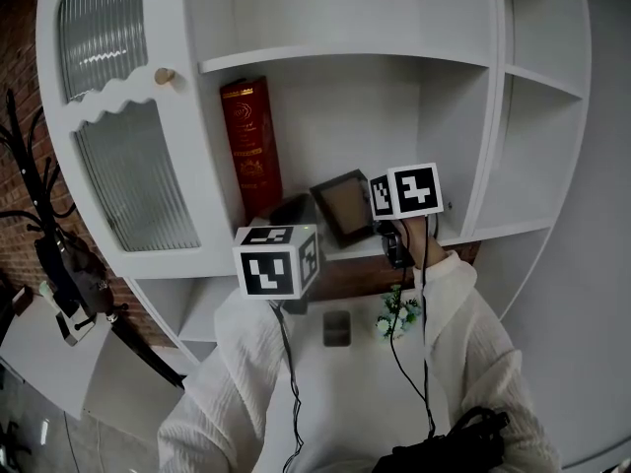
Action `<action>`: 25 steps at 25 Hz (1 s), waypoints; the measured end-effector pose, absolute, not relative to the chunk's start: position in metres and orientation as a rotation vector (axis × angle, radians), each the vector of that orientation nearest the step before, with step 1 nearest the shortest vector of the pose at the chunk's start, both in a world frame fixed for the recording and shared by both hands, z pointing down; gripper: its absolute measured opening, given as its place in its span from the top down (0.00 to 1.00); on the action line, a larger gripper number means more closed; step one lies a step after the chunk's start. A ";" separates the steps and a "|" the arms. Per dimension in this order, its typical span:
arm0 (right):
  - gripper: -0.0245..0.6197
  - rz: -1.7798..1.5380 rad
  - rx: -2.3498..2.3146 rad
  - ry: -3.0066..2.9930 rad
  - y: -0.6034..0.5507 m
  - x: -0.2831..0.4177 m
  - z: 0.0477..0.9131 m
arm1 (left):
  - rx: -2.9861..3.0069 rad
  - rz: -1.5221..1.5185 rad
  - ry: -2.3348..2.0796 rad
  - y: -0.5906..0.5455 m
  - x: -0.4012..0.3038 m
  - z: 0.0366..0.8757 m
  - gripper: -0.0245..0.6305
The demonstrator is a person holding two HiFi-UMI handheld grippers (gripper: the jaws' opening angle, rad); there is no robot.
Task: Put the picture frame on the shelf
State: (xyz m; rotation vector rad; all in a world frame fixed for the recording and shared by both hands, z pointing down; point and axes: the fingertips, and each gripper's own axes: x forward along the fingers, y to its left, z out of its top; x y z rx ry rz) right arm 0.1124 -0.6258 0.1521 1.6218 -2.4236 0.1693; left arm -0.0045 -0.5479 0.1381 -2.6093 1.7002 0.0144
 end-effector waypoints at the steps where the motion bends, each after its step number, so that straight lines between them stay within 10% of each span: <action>1: 0.85 0.189 1.628 -2.418 -0.627 0.113 0.154 | -2.602 0.009 1.701 -0.548 -0.005 0.138 0.95; 25: 0.85 0.176 1.753 -2.433 -0.571 0.113 0.145 | -2.634 0.029 1.668 -0.495 -0.015 0.143 0.95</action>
